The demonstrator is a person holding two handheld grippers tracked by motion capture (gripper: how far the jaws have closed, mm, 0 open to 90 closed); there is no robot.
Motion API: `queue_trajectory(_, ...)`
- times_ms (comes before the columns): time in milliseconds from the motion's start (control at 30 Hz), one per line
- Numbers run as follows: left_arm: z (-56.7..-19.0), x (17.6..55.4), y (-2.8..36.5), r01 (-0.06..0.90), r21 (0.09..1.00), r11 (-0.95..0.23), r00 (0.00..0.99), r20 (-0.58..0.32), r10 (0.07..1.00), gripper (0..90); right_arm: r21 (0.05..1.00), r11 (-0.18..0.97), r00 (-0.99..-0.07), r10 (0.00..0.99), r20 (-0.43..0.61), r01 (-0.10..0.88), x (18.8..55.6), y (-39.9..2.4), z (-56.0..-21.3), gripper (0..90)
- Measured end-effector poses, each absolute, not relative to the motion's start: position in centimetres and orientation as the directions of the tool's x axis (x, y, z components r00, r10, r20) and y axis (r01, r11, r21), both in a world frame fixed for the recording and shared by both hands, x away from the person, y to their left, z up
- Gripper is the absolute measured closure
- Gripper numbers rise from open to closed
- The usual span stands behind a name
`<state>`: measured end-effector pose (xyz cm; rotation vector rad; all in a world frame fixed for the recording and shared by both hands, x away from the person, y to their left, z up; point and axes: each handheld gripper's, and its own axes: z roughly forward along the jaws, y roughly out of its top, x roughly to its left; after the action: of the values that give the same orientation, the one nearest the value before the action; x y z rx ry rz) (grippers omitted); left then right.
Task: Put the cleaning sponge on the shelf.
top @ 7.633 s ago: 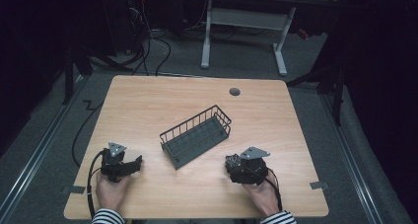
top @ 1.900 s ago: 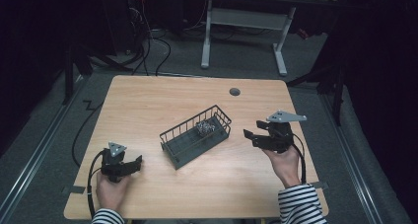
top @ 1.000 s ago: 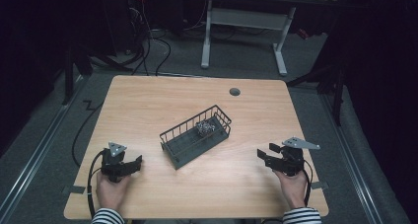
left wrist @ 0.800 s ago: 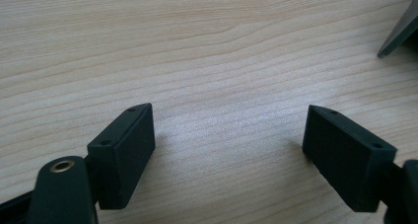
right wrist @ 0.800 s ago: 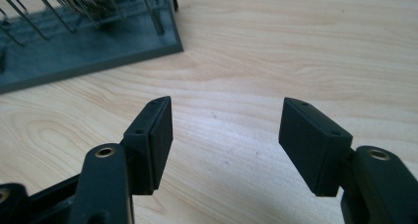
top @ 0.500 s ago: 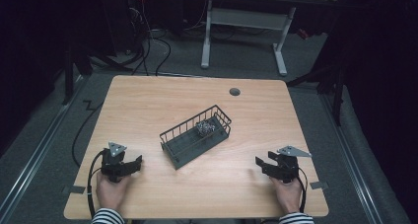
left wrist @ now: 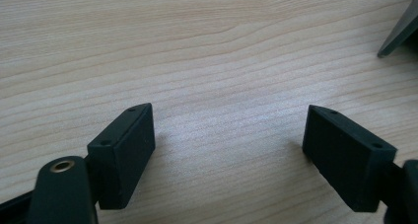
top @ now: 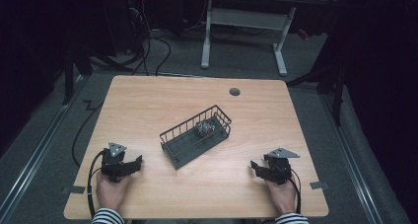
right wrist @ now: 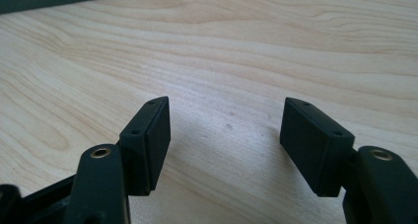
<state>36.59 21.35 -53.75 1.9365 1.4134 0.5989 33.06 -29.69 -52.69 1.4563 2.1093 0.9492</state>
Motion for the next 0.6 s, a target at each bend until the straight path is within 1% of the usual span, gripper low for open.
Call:
queue_trajectory(167, -53.76, 36.59, 21.34, 0.648, 0.735, -0.200, 0.312, -0.016, 0.950, 20.7, 0.725, 0.242, -0.373, 0.928, 0.023, 0.646, 33.03, -29.18, -52.96, 36.1)
queue_trajectory(267, -53.76, 36.58, 21.34, 0.648, 0.735, -0.200, 0.312, -0.016, 0.950, 20.8, 0.726, 0.267, -0.371, 0.928, -0.017, 0.634, 32.92, -28.82, -53.09, 35.2)
queue_trajectory(600, -53.76, 36.54, 21.32, 0.647, 0.735, -0.200, 0.311, -0.016, 0.950, 20.9, 0.726, 0.264, -0.367, 0.930, -0.018, 0.635, 32.93, -28.82, -53.10, 34.0)
